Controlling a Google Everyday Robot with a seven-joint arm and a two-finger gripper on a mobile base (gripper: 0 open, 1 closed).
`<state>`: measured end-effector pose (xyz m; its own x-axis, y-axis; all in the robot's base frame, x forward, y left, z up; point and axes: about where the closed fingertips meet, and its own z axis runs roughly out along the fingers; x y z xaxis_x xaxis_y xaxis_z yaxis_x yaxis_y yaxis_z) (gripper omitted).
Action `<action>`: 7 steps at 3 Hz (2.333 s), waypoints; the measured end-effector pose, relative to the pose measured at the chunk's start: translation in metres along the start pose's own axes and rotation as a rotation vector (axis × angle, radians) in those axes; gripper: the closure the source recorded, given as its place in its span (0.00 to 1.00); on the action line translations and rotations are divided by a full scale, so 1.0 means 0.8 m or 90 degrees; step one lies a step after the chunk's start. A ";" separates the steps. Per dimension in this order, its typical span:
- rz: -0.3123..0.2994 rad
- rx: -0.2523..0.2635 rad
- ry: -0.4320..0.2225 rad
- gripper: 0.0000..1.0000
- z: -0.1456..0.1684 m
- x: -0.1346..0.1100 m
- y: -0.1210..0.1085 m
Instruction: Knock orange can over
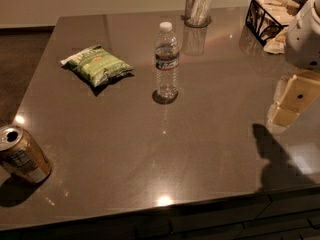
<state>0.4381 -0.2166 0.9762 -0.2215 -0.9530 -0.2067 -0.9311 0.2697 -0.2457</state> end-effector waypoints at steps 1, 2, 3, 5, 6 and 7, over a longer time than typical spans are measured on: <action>0.000 0.000 0.000 0.00 0.000 0.000 0.000; -0.010 -0.023 -0.038 0.00 0.000 -0.022 0.003; -0.032 -0.064 -0.125 0.00 0.002 -0.069 0.016; -0.073 -0.120 -0.332 0.00 -0.004 -0.205 0.092; -0.045 -0.098 -0.392 0.00 -0.010 -0.250 0.108; -0.045 -0.098 -0.392 0.00 -0.010 -0.250 0.108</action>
Offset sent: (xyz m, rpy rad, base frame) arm 0.0037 0.0519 0.0068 0.1863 0.0771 0.1183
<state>0.4000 -0.0037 1.0044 0.0069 -0.7020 -0.7122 -0.9784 0.1423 -0.1497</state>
